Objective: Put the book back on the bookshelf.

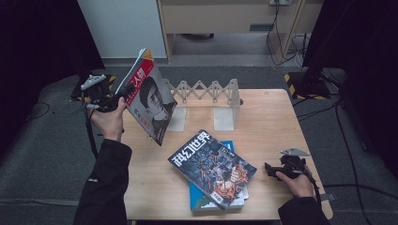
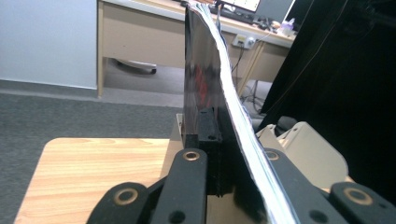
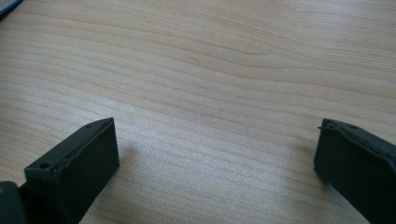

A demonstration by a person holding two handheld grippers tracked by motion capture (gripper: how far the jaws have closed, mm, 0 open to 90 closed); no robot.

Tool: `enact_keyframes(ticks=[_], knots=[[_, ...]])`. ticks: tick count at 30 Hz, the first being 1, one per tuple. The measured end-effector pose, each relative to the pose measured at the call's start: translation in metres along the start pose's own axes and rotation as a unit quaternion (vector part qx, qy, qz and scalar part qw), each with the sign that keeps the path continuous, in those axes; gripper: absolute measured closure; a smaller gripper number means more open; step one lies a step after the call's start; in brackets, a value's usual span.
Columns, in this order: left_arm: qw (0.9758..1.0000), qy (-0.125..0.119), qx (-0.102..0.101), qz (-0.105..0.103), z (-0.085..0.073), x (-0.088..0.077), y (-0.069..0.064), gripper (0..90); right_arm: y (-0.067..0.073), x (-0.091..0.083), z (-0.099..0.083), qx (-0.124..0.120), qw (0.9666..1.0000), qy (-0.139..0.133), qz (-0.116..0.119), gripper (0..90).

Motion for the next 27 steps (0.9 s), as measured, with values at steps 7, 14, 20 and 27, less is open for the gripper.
enact_keyframes(ticks=[7, 14, 20, 27], knots=[[0.9997, 0.003, 0.015, 0.019, -0.002, 0.014, -0.006, 86.4, 0.000, 0.000, 0.000, 0.000, 1.0000, -0.001, -0.001, 0.3], [0.9985, 0.013, 0.028, 0.045, -0.008, 0.027, -0.011, 86.4, 0.000, 0.000, 0.000, 0.001, 1.0000, 0.000, -0.001, 0.3], [0.9976, 0.014, 0.029, 0.061, -0.012, 0.037, -0.012, 86.4, 0.000, 0.000, 0.000, 0.001, 1.0000, 0.000, -0.001, 0.3], [0.9959, 0.017, 0.040, 0.079, -0.016, 0.048, -0.014, 86.4, 0.000, 0.000, 0.000, 0.000, 1.0000, -0.001, -0.001, 0.3]])
Point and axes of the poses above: each handheld gripper's, and its own axes: x roughly forward along the jaws, z roughly out of its top, y roughly to its left, the point moved 6 cm from there along x, roughly forward along the jaws, and after that the axes turned 2 degrees about x, right-handed, at the moved point
